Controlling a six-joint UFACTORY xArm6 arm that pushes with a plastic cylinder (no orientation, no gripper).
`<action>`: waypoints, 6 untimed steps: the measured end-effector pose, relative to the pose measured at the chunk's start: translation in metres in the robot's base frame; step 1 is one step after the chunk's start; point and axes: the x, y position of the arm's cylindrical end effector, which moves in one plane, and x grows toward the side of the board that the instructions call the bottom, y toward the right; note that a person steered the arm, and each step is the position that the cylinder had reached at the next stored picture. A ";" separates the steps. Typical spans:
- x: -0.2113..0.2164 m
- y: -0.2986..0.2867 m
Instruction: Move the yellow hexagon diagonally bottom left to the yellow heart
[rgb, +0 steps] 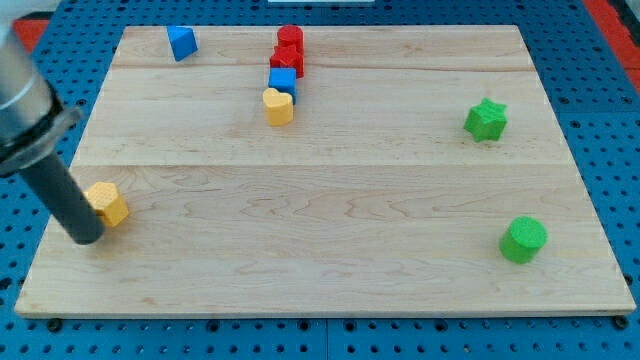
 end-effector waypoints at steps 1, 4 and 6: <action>-0.006 -0.009; -0.078 0.102; -0.095 0.057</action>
